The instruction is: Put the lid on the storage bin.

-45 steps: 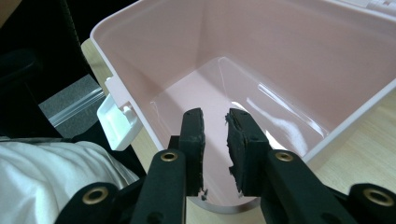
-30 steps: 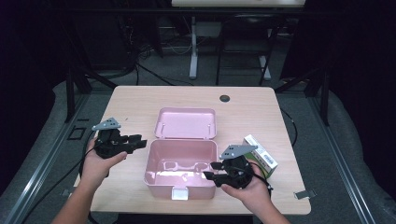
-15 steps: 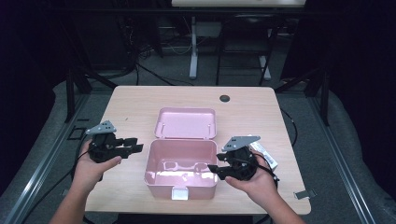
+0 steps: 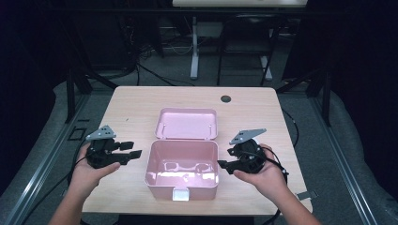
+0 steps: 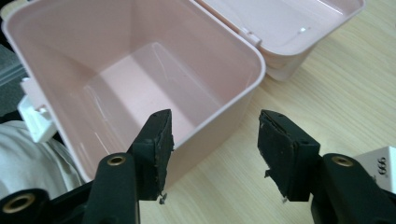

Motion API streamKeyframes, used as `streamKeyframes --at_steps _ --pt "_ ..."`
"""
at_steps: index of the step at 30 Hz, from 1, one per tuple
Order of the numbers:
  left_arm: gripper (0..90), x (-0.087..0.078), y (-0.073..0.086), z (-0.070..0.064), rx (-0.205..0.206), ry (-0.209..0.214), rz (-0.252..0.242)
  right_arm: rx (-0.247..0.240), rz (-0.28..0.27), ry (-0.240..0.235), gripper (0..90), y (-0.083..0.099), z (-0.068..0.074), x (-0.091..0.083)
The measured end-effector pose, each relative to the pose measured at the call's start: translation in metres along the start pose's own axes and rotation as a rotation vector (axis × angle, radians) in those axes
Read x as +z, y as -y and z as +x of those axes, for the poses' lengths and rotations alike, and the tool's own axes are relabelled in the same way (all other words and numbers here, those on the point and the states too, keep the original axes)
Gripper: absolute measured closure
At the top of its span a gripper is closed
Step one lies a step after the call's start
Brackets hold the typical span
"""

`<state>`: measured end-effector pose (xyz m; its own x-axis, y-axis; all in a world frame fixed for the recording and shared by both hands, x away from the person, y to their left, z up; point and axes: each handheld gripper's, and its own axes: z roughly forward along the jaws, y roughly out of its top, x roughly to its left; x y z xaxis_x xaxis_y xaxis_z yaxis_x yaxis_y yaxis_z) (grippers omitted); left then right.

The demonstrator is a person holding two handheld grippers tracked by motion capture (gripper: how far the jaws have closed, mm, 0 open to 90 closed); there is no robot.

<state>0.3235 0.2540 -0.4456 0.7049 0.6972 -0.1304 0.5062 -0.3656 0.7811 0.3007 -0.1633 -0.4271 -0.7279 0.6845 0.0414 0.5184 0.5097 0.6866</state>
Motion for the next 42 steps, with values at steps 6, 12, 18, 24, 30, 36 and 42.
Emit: streamKeyframes --at_steps 6,12,18,24,30,36,42 --pt "46.2 0.0 0.0 -0.001 0.011 -0.009 0.002 0.007 0.011 0.033 43.3 -0.002 -0.012 0.004" --pt "46.0 0.001 0.001 -0.003 0.011 -0.001 0.027 0.024 0.05 0.048 43.2 -0.004 -0.023 0.008" --pt "46.1 0.0 0.002 -0.001 0.003 -0.005 0.037 0.035 0.13 0.067 42.9 -0.009 -0.04 0.008" --pt "46.3 -0.002 0.002 -0.001 -0.001 -0.006 0.028 0.075 0.17 0.069 41.8 -0.011 -0.052 0.005" --pt "46.2 -0.002 0.002 -0.002 -0.005 -0.005 0.026 0.086 0.23 0.084 42.6 -0.011 -0.066 0.008" --pt "47.3 -0.004 0.002 -0.001 -0.003 0.0 0.034 0.097 0.284 0.123 48.1 -0.009 -0.081 0.009" --pt "47.6 -0.005 0.002 -0.001 -0.007 0.001 0.03 0.117 0.308 0.138 51.9 -0.006 -0.09 0.008"
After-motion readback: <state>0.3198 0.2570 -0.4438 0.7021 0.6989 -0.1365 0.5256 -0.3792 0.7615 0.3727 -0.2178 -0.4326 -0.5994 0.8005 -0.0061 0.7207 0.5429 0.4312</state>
